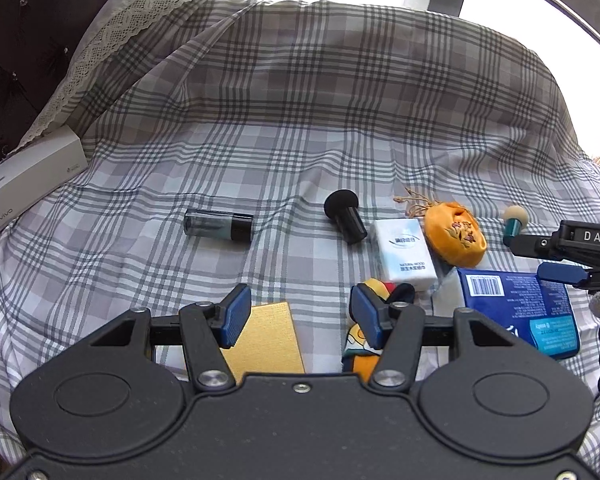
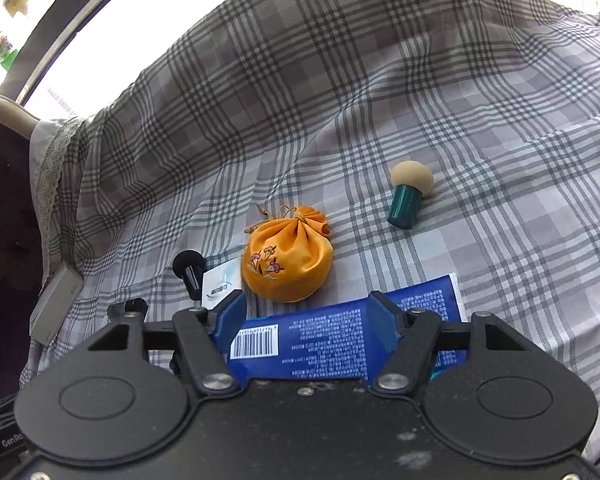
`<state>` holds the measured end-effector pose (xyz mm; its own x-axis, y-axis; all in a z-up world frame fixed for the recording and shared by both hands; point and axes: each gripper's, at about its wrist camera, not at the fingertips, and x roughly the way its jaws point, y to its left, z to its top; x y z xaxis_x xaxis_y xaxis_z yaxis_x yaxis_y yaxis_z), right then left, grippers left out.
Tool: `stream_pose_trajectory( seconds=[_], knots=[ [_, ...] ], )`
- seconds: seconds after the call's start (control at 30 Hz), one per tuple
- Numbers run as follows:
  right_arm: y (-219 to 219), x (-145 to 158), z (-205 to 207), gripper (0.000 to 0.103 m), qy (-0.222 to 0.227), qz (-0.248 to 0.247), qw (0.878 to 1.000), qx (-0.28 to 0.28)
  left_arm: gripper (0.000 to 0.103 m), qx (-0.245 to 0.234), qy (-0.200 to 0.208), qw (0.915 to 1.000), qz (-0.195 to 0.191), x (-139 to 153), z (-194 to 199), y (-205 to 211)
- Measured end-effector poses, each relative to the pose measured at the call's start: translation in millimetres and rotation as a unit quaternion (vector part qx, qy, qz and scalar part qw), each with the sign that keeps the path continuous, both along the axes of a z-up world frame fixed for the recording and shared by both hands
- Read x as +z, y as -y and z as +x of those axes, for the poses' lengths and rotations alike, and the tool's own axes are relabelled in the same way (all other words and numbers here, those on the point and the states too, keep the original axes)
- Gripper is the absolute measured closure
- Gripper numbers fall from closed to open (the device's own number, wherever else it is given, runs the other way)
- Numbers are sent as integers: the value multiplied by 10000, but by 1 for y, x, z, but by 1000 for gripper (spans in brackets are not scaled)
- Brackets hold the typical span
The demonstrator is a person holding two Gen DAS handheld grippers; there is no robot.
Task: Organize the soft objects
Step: 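Grasp the orange pouch with the right tool while the left tool nears the dark bottle, then grasp and lift the dark glass bottle with the left tool while the right tool holds the pouch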
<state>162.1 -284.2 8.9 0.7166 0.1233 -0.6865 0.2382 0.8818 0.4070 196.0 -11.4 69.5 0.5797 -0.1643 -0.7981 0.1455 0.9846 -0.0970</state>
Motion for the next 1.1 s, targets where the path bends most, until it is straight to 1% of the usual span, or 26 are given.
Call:
stream_pose_trajectory(
  seconds=[0.13, 0.23, 0.33, 0.53, 0.7, 0.8, 0.83, 0.9, 0.97, 1.03, 1.07, 1.1],
  knots=[
    [3, -5, 31, 36, -50, 225, 9997, -57, 48, 168, -149, 9997, 5, -7, 12, -7],
    [6, -8, 46, 36, -65, 447, 9989, -119, 49, 242, -215, 9994, 115, -13, 17, -10],
    [6, -9, 59, 36, -52, 555, 9984, -104, 49, 250, -265, 9992, 151, -18, 20, -10],
    [3, -22, 92, 36, -256, 451, 9982, -286, 49, 257, -308, 9990, 189, -22, 26, -11],
    [0, -37, 111, 36, -348, 509, 9970, -476, 49, 287, -315, 9987, 277, -26, 33, -15],
    [-12, -41, 113, 40, -294, 183, 9985, -421, 49, 352, -342, 9983, 330, -29, 39, -19],
    [-17, -41, 113, 43, -282, -2, 9989, -386, 48, 384, -352, 9981, 341, -30, 42, -21],
    [-25, -43, 109, 46, -138, -232, 9991, -319, 49, 455, -373, 9977, 349, -31, 47, -25],
    [-29, -44, 107, 52, -34, -287, 9994, -179, 49, 521, -366, 9973, 363, -31, 54, -30],
    [-30, -45, 104, 55, 87, -324, 9994, -117, 49, 593, -340, 9969, 392, -29, 61, -32],
    [-30, -45, 103, 59, 141, -309, 9994, -103, 49, 624, -336, 9967, 401, -28, 64, -34],
    [-29, -46, 102, 60, 197, -252, 9995, -71, 49, 656, -340, 9965, 395, -28, 68, -35]
  ],
)
